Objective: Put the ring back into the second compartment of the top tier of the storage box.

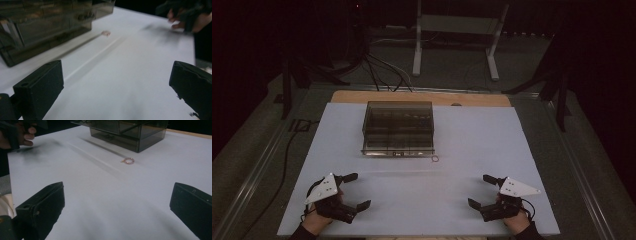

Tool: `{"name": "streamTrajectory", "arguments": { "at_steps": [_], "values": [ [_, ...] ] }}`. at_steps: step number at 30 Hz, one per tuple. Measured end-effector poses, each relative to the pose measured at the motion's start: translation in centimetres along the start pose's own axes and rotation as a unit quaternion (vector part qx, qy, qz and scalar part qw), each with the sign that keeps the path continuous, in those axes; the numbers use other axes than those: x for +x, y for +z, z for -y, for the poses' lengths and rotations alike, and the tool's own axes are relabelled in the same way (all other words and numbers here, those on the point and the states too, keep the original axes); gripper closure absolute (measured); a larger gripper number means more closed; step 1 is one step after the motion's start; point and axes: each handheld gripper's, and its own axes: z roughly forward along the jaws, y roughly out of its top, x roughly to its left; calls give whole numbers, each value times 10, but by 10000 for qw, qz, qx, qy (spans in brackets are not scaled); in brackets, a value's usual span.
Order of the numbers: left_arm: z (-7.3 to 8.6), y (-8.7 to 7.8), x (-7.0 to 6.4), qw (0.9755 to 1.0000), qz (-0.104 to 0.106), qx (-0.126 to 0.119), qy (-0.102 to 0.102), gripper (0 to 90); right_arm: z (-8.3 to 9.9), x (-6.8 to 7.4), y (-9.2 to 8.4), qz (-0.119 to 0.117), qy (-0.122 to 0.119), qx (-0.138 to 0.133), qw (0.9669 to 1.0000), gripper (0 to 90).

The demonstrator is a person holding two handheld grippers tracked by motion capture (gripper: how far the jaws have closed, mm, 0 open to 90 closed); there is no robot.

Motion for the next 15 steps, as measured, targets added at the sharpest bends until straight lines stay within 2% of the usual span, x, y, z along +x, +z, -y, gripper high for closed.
{"name": "streamTrajectory", "arguments": {
  "at_steps": [6,9,12,15],
  "values": [
    [-1,3,-3,9999,-37,121,36,6,0,-1,-1,-135,-23,52,9999,0],
    [-1,3,-3,10000,-31,77,23,6,-1,0,-1,-193,-21,71,9998,0],
    [-1,4,-3,10000,-3,31,-43,6,-1,2,-1,-179,-31,135,9997,0],
    [-2,3,-4,10000,14,20,-4,6,0,2,0,-141,-45,155,9998,0]
  ]
}}
